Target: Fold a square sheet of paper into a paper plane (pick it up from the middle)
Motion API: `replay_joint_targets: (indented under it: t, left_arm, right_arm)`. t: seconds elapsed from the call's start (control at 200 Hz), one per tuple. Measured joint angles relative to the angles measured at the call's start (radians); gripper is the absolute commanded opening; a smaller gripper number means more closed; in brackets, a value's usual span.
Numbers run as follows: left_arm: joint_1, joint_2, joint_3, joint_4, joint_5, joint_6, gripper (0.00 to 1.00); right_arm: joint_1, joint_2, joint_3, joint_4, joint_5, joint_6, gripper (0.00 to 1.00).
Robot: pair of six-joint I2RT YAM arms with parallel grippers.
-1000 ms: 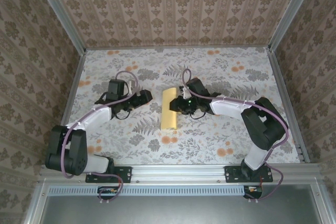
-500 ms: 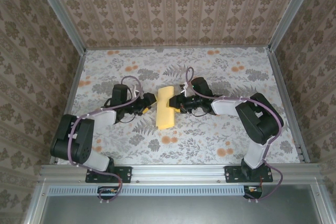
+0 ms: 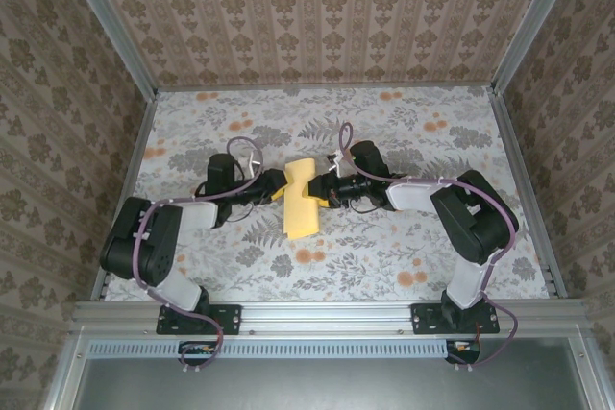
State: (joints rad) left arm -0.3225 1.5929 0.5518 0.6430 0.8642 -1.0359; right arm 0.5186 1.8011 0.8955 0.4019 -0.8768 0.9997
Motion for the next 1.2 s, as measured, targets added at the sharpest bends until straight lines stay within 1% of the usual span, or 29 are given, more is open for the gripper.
replay_joint_targets:
  t: [0.14,0.245,0.345,0.43,0.57,0.64,0.795,0.985,1.2]
  left_arm:
    - [-0.014,0.069,-0.006,0.116,0.008,-0.058,0.23]
    - [-0.018,0.105,-0.017,0.186,0.007,-0.095,0.11]
    - [-0.025,0.126,-0.019,0.224,0.0,-0.109,0.05]
    - [-0.039,0.129,-0.019,0.224,-0.012,-0.109,0.0]
    - [-0.064,0.129,-0.014,0.193,-0.038,-0.093,0.0]
    - [-0.08,0.129,0.001,0.158,-0.052,-0.076,0.0]
    - [-0.119,0.129,0.027,0.096,-0.093,-0.034,0.0]
    - [-0.169,0.129,0.032,0.045,-0.134,-0.006,0.0]
    - [-0.202,0.161,0.051,0.037,-0.158,0.002,0.0]
  right_arm:
    - [-0.007,0.001,-0.001,0.002,0.0,0.001,0.37]
    - [-0.015,0.001,-0.009,-0.001,0.001,0.0,0.39]
    - [-0.021,0.001,-0.017,-0.029,0.012,-0.01,0.41]
    - [-0.024,0.001,-0.019,-0.081,0.039,-0.037,0.46]
    - [-0.024,-0.014,-0.019,-0.194,0.106,-0.094,0.54]
    - [-0.024,-0.034,-0.019,-0.258,0.148,-0.124,0.6]
    - [-0.025,-0.084,-0.019,-0.373,0.239,-0.173,0.68]
    - [-0.026,-0.113,-0.019,-0.465,0.291,-0.219,0.69]
    - [-0.026,-0.113,-0.019,-0.547,0.333,-0.233,0.68]
